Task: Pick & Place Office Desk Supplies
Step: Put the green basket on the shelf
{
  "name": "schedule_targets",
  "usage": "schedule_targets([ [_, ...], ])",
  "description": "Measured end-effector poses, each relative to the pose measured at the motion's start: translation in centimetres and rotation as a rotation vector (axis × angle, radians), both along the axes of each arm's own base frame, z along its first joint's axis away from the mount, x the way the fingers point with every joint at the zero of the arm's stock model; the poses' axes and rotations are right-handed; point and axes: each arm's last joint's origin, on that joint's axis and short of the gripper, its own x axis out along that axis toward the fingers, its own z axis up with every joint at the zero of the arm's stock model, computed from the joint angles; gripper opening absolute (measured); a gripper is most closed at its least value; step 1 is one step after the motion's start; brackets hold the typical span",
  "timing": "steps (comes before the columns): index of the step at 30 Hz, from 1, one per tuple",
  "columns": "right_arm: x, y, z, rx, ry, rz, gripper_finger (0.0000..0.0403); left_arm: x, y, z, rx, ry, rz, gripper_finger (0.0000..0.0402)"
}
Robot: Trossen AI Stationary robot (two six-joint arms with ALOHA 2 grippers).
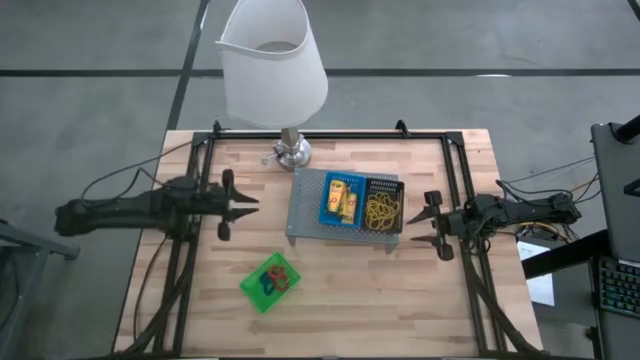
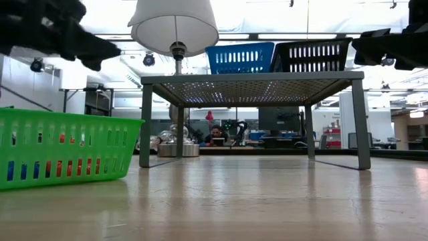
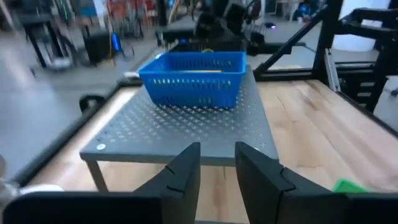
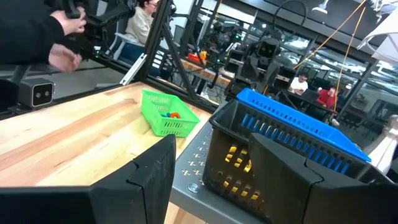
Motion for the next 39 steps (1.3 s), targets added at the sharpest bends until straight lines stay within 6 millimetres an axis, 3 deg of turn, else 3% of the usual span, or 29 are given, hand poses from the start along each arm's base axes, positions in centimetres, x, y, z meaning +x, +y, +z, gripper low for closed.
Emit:
schedule_targets([
  [7,0.0,0.0,0.0,0.0,0.0,-0.001,0.0201,3.7,0.3,1.0,-0.096,0.185,-0.018,0.0106],
  [17,0.0,0.0,0.0,0.0,0.0,-0.001,0.0201,7.7,0.6,4.8,-0.237,0.286,0.016,0.0106],
  [21,0.0,0.0,0.0,0.0,0.001,-0.001,0.0201,7.9,0.3,5.7,-0.282,0.258,0.04,0.0106],
  [28,0.0,0.0,0.0,0.0,0.001,-0.004,0.0201,7.7,-1.9,5.7,-0.194,0.288,-0.098,0.0106],
  [35,0.0,0.0,0.0,0.0,0.0,-0.003,0.0201,6.7,-2.9,5.6,-0.442,0.367,-0.049,0.0106],
  [39,0.0,0.0,0.0,0.0,0.0,-0.003,0.0201,6.4,-2.8,6.3,-0.47,0.331,-0.01,0.0106],
])
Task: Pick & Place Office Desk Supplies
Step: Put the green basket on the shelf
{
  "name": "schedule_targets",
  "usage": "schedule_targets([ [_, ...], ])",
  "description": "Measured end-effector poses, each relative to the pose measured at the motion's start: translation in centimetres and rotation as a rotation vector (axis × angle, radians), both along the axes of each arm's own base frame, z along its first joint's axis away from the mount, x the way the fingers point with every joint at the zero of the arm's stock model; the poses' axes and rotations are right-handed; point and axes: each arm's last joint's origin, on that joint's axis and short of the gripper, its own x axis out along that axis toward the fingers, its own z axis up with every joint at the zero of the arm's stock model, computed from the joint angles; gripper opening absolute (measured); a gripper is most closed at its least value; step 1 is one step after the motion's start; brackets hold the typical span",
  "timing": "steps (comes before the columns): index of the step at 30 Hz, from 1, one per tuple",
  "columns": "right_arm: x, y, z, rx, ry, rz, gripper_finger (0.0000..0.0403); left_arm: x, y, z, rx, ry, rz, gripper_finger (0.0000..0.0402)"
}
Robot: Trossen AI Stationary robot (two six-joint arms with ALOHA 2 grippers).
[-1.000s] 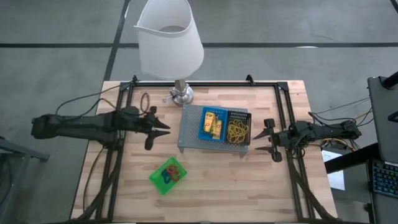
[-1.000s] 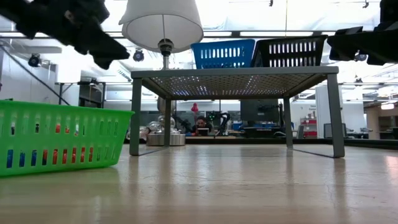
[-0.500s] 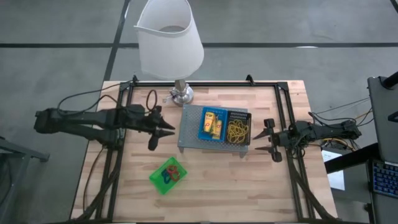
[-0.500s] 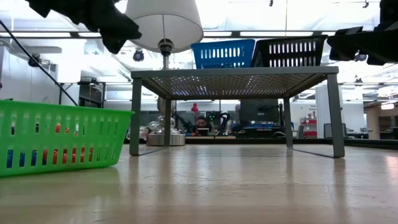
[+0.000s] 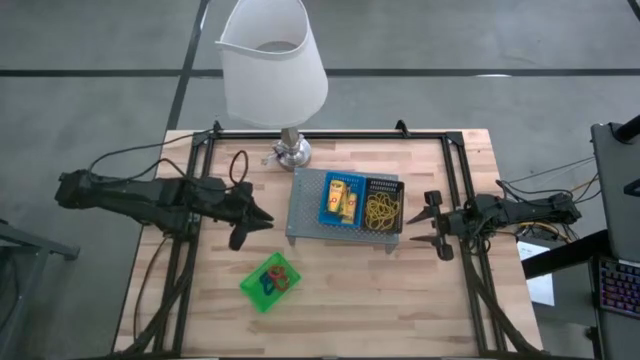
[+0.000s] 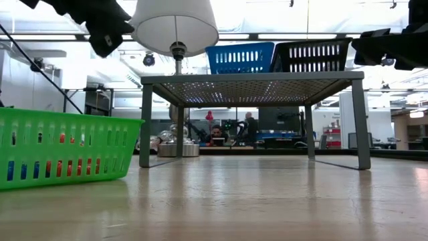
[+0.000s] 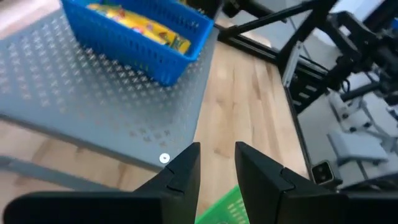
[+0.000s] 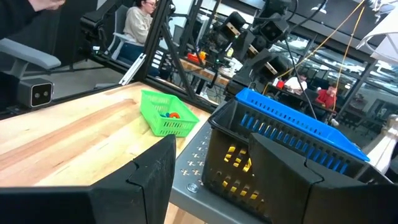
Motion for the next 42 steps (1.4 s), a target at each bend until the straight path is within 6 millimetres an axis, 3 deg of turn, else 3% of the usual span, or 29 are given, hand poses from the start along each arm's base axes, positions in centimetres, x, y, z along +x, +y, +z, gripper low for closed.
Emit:
schedule_targets([
  [5,0.0,0.0,0.0,0.0,0.0,0.0,0.0201,0.0,-0.7,-0.1,-0.055,0.024,0.004,0.0106],
  [13,0.0,0.0,0.0,0.0,0.001,0.002,0.0201,-0.6,-3.7,-1.8,0.014,0.095,-0.086,0.0106],
  [23,0.0,0.0,0.0,0.0,0.0,0.002,0.0201,-0.7,-6.5,-2.7,0.169,0.084,0.036,0.0106],
  [38,0.0,0.0,0.0,0.0,0.0,0.002,0.0201,-0.1,-8.1,-3.6,-0.208,0.287,0.163,0.0106],
  [42,0.0,0.0,0.0,0.0,0.0,0.002,0.0201,-0.3,-7.8,-3.9,-0.422,0.317,0.4,0.0106],
])
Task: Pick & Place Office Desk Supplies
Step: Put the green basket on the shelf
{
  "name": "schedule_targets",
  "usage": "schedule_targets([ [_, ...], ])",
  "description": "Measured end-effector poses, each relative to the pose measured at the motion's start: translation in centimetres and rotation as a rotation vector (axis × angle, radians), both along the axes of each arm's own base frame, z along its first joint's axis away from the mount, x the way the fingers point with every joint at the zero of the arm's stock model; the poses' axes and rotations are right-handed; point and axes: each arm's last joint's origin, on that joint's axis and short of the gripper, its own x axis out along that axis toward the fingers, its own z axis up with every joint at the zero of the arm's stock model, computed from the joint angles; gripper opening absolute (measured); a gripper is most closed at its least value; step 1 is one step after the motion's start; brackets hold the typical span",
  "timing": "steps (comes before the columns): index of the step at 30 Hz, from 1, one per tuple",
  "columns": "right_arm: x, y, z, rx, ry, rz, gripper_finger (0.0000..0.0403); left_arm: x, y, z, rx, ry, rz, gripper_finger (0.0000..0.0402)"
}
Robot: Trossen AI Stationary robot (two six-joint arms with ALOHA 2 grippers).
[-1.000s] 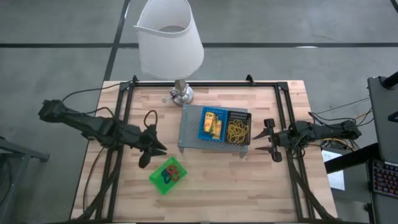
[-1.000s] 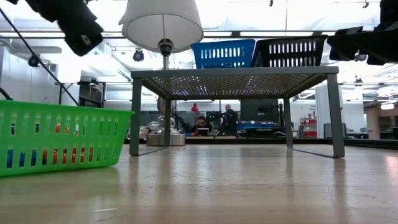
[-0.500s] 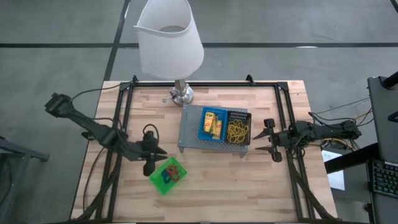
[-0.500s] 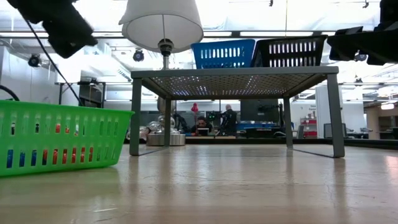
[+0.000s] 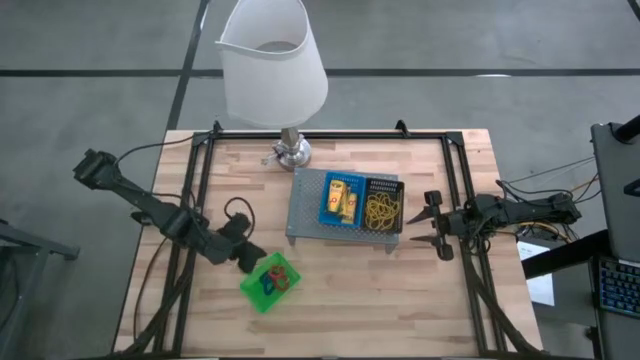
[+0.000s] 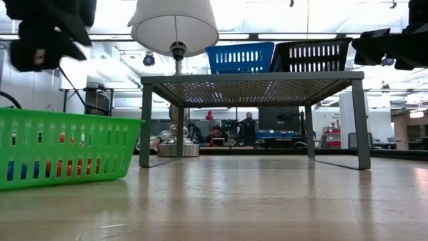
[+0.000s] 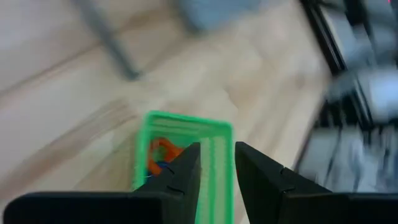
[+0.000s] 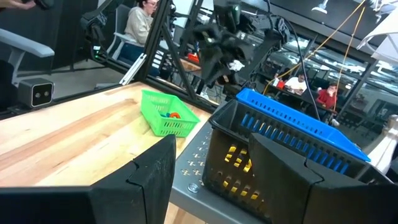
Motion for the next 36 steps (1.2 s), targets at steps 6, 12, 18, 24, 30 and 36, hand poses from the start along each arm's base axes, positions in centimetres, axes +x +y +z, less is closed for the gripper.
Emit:
schedule_targets([
  [6,0.0,0.0,0.0,0.0,0.001,0.0,0.0201,-1.4,0.4,-0.9,-0.275,0.203,0.261,0.0106],
  [12,0.0,0.0,0.0,0.0,0.001,0.0,0.0201,-1.4,-0.1,-1.4,-0.492,0.288,0.436,0.0106],
  [18,0.0,0.0,0.0,0.0,0.001,-0.001,0.0201,-0.7,-3.3,-2.2,-0.655,0.303,0.538,0.0106],
  [24,0.0,0.0,0.0,0.0,-0.001,-0.001,0.0201,0.7,-7.5,-2.2,-0.722,0.401,0.65,0.0106],
  [30,0.0,0.0,0.0,0.0,0.001,-0.001,0.0201,2.3,-9.8,-0.8,-0.682,0.515,0.69,0.0106],
  [36,0.0,0.0,0.0,0.0,0.001,0.0,0.0201,2.8,-10.4,-0.9,-0.565,0.577,0.748,0.0106],
])
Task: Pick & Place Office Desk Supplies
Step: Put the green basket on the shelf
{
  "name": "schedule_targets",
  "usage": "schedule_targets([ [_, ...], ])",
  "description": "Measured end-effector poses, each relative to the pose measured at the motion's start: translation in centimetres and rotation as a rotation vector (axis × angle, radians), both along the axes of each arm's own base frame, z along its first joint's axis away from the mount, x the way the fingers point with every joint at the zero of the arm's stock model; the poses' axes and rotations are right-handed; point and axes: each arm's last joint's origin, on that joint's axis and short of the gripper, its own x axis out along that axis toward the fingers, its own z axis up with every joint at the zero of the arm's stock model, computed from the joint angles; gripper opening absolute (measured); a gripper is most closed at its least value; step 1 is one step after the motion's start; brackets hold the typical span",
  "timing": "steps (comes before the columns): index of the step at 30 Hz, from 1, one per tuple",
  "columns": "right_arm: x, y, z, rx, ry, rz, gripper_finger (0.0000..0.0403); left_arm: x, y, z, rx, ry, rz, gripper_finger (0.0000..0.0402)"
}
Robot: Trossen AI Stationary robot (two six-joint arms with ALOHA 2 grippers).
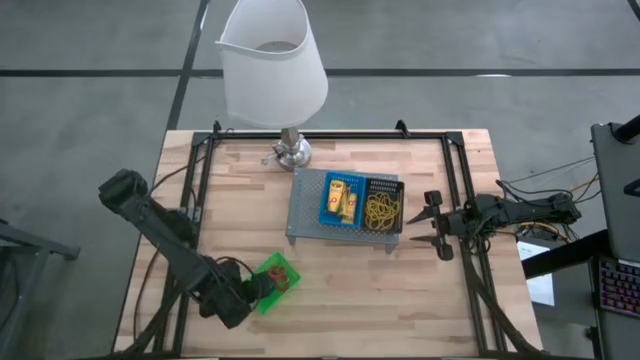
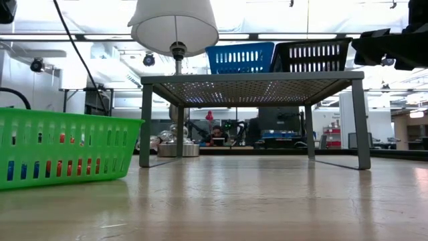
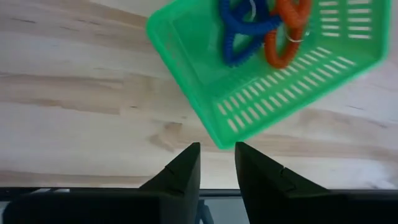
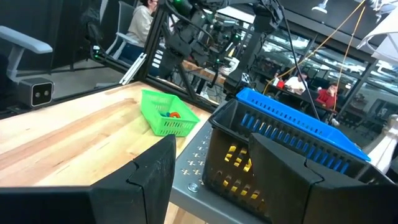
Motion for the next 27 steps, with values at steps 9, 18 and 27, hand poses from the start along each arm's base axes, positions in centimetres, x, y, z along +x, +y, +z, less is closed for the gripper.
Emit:
schedule_targets([
  [9,0.0,0.0,0.0,0.0,-0.001,0.0,0.0201,-0.5,0.4,-1.0,-0.032,0.062,0.132,0.0106],
  [18,0.0,0.0,0.0,0.0,0.0,0.0,0.0201,-0.7,0.7,-2.4,-0.063,0.085,0.238,0.0106],
  [27,0.0,0.0,0.0,0.0,0.0,0.0,0.0201,-1.2,1.2,-4.4,-0.072,0.09,0.276,0.0106],
])
